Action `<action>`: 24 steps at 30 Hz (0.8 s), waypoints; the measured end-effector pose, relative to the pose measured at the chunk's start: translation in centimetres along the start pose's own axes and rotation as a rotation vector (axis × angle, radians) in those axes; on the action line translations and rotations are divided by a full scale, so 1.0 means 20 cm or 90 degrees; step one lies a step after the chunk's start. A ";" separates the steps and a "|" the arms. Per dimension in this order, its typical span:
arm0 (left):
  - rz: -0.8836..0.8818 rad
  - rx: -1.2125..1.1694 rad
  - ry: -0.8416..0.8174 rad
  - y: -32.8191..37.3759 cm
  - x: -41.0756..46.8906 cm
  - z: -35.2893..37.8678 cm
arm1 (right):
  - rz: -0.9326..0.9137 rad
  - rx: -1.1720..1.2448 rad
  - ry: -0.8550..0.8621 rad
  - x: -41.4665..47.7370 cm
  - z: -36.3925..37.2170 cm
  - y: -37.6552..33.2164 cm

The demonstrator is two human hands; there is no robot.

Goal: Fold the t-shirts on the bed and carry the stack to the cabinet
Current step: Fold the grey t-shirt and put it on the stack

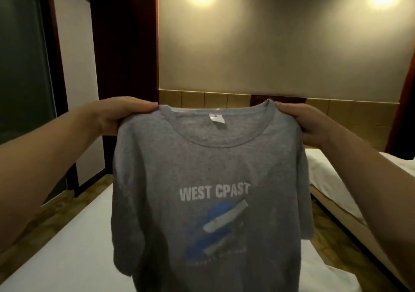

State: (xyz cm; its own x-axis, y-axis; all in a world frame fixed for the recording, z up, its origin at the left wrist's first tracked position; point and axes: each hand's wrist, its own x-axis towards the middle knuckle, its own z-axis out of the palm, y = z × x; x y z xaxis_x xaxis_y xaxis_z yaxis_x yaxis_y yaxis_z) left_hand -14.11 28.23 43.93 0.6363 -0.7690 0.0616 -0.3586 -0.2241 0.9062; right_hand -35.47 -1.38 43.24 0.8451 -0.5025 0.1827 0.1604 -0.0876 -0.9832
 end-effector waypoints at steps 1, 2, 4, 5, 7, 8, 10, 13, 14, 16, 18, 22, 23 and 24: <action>-0.041 0.017 0.054 -0.02 0.02 0.04 | 0.019 -0.038 0.031 0.01 0.01 0.03; -0.068 0.039 0.117 -0.04 0.04 0.09 | 0.029 -0.074 0.072 0.02 0.03 0.05; -0.059 0.013 0.262 -0.06 0.09 0.20 | 0.026 -0.105 0.149 0.01 0.10 0.09; -0.041 -0.049 0.314 -0.06 0.10 0.26 | 0.012 -0.095 0.175 0.01 0.14 0.10; -0.013 -0.192 0.358 -0.05 0.08 0.41 | -0.024 -0.049 0.208 -0.04 0.23 0.14; -0.003 -0.245 0.355 -0.04 0.05 0.49 | -0.045 -0.038 0.223 -0.07 0.30 0.18; 0.038 -0.299 0.334 -0.08 -0.01 0.67 | -0.100 -0.068 0.252 -0.16 0.44 0.30; 0.105 -0.256 0.373 -0.20 -0.10 0.93 | -0.163 -0.155 0.273 -0.29 0.65 0.53; 0.130 -0.228 0.399 -0.24 -0.12 0.99 | -0.169 -0.164 0.280 -0.33 0.70 0.59; 0.158 -0.148 0.432 -0.32 -0.14 1.05 | -0.159 -0.173 0.293 -0.38 0.74 0.68; 0.173 -0.084 0.421 -0.37 -0.15 1.05 | -0.157 -0.191 0.298 -0.40 0.73 0.71; 0.167 -0.022 0.424 -0.41 -0.16 1.04 | -0.161 -0.201 0.320 -0.40 0.75 0.74; 0.161 -0.006 0.433 -0.42 -0.15 1.04 | -0.168 -0.207 0.329 -0.40 0.76 0.75; 0.156 0.009 0.439 -0.42 -0.15 1.04 | -0.177 -0.209 0.339 -0.40 0.77 0.77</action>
State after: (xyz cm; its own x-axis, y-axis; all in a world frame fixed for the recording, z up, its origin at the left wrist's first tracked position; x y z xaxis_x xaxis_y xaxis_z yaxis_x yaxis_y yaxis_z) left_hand -27.16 20.01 27.36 0.8207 -0.2469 0.5153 -0.5513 -0.1053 0.8276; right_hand -31.94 14.57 26.80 0.4145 -0.7709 0.4836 0.1016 -0.4888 -0.8664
